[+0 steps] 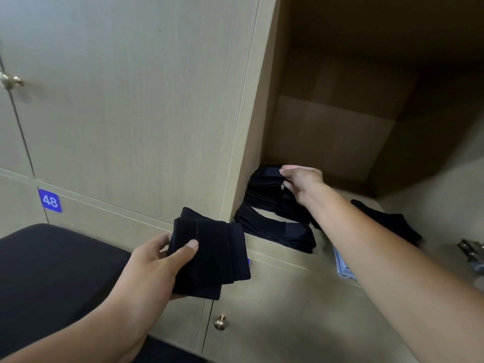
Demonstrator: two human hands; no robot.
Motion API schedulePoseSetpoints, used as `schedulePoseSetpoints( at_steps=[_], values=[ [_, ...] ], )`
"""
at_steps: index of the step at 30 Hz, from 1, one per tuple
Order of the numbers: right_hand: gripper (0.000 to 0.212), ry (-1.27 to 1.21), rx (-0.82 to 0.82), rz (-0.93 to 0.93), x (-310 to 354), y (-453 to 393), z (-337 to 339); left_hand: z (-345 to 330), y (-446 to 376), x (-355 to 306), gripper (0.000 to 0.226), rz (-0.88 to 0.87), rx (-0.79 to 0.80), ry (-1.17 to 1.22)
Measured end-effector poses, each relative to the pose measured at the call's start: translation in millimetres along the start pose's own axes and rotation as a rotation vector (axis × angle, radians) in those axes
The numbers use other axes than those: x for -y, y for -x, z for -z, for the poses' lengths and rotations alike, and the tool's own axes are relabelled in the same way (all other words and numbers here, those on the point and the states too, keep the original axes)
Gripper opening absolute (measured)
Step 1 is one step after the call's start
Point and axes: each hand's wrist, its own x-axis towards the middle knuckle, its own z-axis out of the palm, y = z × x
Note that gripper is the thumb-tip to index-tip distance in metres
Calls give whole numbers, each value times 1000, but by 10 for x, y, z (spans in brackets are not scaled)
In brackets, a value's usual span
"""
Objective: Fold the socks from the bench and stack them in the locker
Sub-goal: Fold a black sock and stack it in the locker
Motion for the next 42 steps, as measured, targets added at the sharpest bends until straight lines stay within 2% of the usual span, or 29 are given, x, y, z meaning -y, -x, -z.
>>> schedulePoseSetpoints(
  at_steps=[8,13,15,20,27,30,34,39,42],
  values=[
    [17,120,24,25,-125,-88,53,8,16,33,13,11,7,10],
    [17,455,-5,181,-151,-133,72,43,20,32,14,14,15,-3],
    [19,530,7,185,-147,-148,68,53,26,22,14,9,18,-7],
    [18,583,9,186,-133,-129,68,86,29,14,14,10,1,-6],
    [20,781,64,257,-98,-14,50,138,28,-3,14,-9,-4,-25],
    [12,775,61,301,-41,76,63,141,25,-16,14,-18,-1,-41],
    [20,737,63,404,57,318,90,142,17,-35,14,-11,12,-36],
    [7,759,215,412,9,986,224,103,34,-41,16,32,42,-28],
    [15,766,357,366,-101,1429,316,65,68,-43,15,58,73,-41]
  ],
)
